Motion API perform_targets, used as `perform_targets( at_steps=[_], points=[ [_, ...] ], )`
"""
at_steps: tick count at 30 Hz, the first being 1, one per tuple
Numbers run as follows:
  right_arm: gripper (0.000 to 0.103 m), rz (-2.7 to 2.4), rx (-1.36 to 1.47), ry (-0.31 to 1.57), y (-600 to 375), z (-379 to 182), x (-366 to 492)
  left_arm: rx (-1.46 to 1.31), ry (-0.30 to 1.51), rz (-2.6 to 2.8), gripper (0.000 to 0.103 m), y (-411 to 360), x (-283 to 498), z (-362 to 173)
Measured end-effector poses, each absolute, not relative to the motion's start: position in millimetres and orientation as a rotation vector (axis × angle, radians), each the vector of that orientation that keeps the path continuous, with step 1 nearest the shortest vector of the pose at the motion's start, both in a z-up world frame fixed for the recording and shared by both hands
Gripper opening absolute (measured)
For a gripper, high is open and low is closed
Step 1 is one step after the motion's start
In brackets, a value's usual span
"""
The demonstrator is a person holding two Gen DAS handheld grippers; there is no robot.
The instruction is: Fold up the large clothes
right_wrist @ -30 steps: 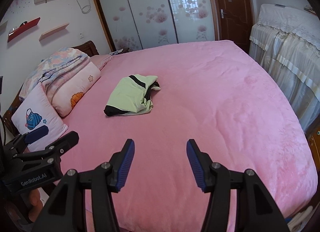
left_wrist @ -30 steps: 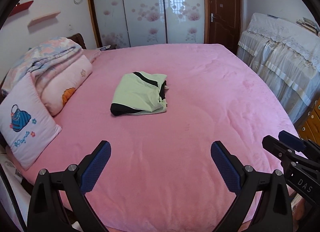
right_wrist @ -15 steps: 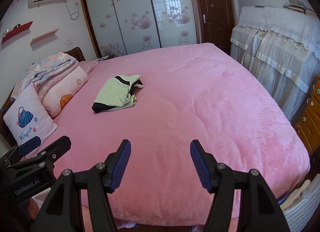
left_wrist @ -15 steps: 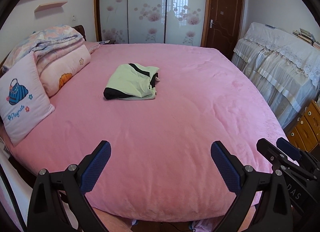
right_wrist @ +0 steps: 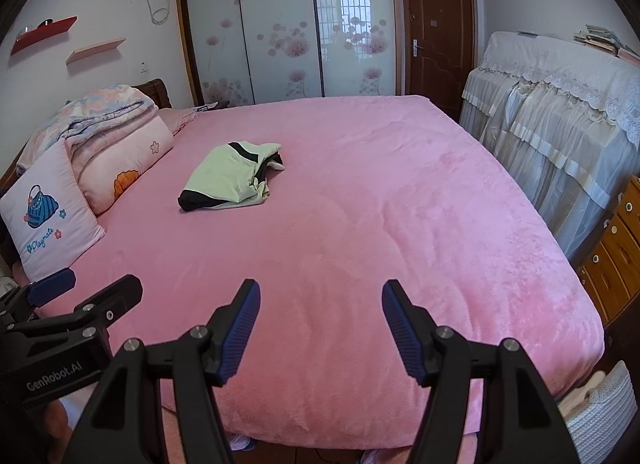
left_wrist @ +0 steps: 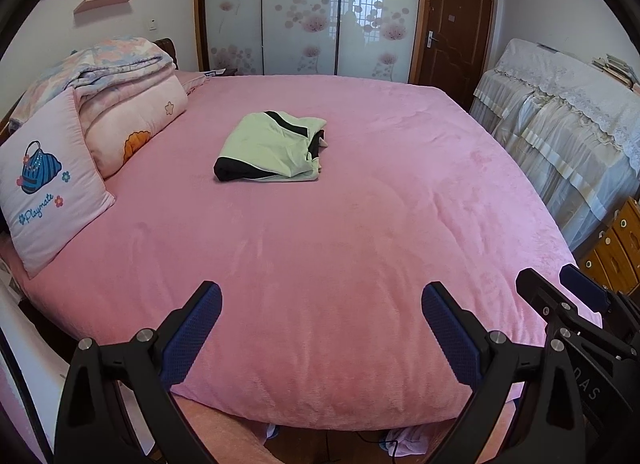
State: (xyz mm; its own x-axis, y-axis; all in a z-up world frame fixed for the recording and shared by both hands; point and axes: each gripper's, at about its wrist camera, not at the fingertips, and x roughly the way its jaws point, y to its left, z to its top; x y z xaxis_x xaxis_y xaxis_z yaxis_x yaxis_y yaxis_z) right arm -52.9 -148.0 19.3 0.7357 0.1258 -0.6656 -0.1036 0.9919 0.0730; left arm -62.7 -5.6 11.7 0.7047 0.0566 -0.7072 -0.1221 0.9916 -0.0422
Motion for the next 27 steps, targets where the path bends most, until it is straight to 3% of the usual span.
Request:
perform_targets(
  at_steps=[21,27],
  points=[
    [0.064,0.148,-0.004,0.725,-134.1,19.3,-56.0,-0.068,0.792,0.126,0.1,-0.1,-59.9,2.9],
    [0.076,0.154,0.009,0.702,-136.0,21.1,-60.1,-0.069,0.802,0.131,0.1,1.1,-59.8,0.9]
  ],
)
